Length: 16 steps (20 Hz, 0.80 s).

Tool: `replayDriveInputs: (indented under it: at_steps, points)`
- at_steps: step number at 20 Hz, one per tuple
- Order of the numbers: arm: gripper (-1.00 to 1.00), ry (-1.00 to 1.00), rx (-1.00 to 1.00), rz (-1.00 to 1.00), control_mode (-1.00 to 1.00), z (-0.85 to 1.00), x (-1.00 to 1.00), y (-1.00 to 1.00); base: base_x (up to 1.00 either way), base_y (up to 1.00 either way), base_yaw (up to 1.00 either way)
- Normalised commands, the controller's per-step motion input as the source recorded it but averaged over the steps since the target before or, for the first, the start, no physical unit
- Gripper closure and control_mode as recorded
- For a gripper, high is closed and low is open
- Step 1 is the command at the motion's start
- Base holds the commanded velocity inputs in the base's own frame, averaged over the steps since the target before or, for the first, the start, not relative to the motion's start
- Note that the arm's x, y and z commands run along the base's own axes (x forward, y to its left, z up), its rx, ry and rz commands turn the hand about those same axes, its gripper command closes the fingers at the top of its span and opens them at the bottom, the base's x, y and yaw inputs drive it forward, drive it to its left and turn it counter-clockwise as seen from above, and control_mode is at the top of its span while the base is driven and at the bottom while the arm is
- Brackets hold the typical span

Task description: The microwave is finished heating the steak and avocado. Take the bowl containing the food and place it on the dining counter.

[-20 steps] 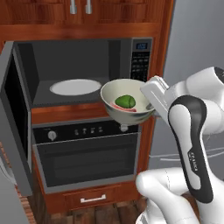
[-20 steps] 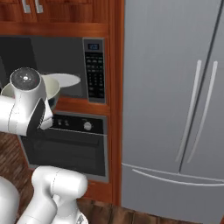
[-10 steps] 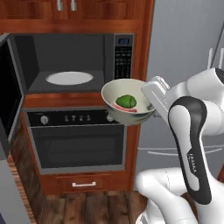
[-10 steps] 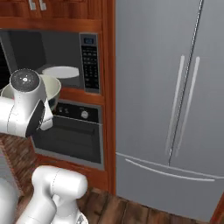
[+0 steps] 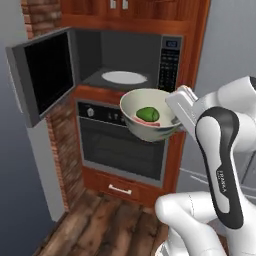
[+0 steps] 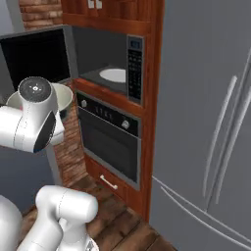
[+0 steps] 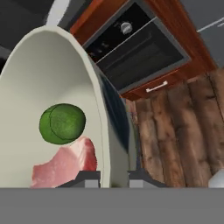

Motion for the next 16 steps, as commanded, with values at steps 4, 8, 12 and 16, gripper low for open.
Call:
replayDriveInputs:
  at_steps: [4,8,12,16]
  points:
    - [1.00,0.00,0.00,0.00,1.00,0.00,0.00,0.00,-0.40,-0.12,0.99]
    - [1.00,0.00,0.00,0.00,1.00,0.00,0.00,0.00,-0.39,-0.08,1.00]
    - [1.00,0.00,0.00,0.00,1.00,0.00,0.00,0.00,-0.40,-0.07,1.00]
    - [1.00,0.00,0.00,0.00,1.00,0.00,0.00,0.00,-0.41,-0.07,1.00]
